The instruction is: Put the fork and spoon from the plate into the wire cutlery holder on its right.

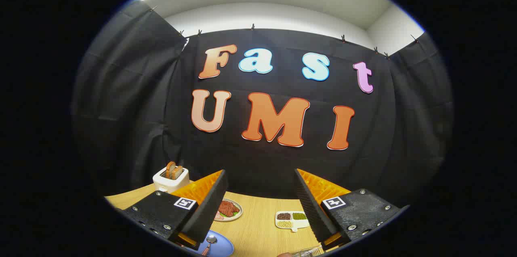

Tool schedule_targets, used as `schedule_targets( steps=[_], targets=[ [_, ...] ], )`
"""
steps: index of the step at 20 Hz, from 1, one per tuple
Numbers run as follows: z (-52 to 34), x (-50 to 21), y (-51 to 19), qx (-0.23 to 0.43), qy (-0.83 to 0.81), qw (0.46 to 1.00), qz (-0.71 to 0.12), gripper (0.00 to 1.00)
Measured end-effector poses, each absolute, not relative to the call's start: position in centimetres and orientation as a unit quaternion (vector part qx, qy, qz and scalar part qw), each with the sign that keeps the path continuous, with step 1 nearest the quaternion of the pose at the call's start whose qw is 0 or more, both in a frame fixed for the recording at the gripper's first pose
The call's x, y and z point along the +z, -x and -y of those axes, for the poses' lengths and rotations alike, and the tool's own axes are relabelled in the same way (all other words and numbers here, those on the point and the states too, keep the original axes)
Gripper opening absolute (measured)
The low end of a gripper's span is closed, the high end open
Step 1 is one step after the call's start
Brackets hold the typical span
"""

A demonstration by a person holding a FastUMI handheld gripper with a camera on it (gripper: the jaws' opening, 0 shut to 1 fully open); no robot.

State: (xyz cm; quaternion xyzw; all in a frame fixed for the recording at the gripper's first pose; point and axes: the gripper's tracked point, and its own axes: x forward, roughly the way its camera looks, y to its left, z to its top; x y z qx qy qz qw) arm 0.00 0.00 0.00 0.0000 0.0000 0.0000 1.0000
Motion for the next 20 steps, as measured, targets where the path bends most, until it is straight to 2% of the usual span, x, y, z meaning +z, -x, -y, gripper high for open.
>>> schedule_targets(
  steps=[13, 16, 20],
  targets=[
    [-3.4, -0.1, -1.7, 0.028, 0.007, 0.999, -0.019, 0.98],
    [-4.6, -2.2, -2.2, 0.035, 0.013, 0.998, -0.055, 0.98],
    [-6.7, -7.5, -2.5, 0.057, 0.016, 0.986, -0.153, 0.97]
  ],
)
